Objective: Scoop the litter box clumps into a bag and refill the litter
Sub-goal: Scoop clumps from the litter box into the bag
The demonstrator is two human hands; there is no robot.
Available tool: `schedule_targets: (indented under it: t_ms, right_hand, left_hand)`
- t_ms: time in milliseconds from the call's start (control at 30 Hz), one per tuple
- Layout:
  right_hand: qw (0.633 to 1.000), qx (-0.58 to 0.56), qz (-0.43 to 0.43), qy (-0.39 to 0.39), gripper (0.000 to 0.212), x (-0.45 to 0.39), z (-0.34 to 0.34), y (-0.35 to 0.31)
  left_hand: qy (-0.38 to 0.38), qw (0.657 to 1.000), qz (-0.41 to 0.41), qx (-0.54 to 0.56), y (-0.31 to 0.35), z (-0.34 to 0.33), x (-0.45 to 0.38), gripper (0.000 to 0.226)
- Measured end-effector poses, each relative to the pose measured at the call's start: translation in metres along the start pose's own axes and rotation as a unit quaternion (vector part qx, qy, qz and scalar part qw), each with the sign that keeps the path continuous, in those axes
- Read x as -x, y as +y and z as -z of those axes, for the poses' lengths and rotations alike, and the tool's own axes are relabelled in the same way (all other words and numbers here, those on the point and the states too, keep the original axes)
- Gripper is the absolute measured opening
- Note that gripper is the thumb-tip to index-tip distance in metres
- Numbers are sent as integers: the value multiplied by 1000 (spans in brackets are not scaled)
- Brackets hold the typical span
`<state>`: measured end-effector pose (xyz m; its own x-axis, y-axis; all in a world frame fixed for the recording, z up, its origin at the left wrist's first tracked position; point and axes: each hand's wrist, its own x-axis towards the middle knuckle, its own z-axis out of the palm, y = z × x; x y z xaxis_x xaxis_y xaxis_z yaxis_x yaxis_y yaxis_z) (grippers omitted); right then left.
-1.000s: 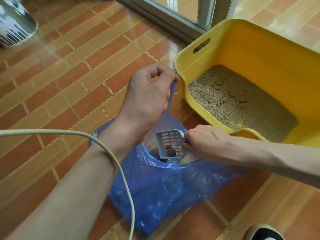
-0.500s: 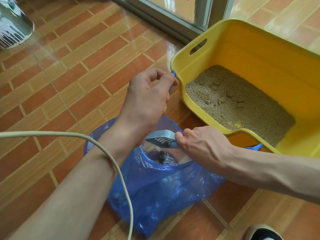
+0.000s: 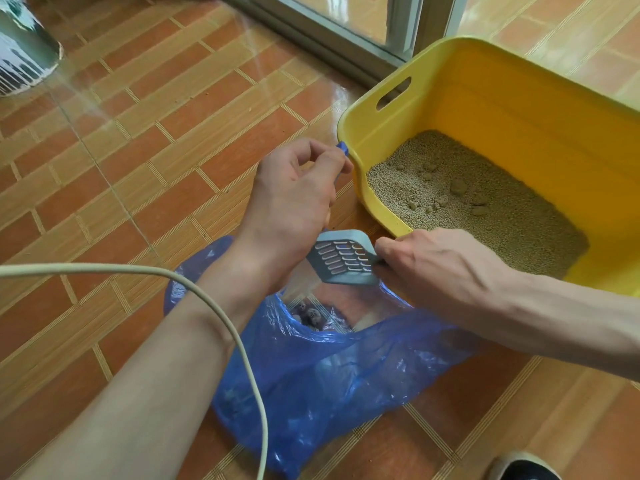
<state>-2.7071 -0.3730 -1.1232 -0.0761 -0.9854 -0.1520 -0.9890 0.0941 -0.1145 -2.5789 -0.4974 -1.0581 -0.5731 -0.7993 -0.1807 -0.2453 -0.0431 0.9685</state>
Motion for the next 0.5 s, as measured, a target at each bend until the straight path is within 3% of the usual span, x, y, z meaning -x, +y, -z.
schedule_targets:
  t_ms: [300, 400, 500]
  right_hand:
    - [985, -157, -59, -39, 36, 35, 60, 54]
    - [981, -150, -120, -11, 46, 49, 64, 86]
    - [975, -133, -178, 29, 43, 55, 55, 116]
  left_hand:
    - [-6, 1000, 2, -3, -5, -5, -7, 17]
    - [-8, 1000, 9, -1, -6, -6, -8, 16]
    - [-6, 1000, 10, -2, -8, -8, -9, 17]
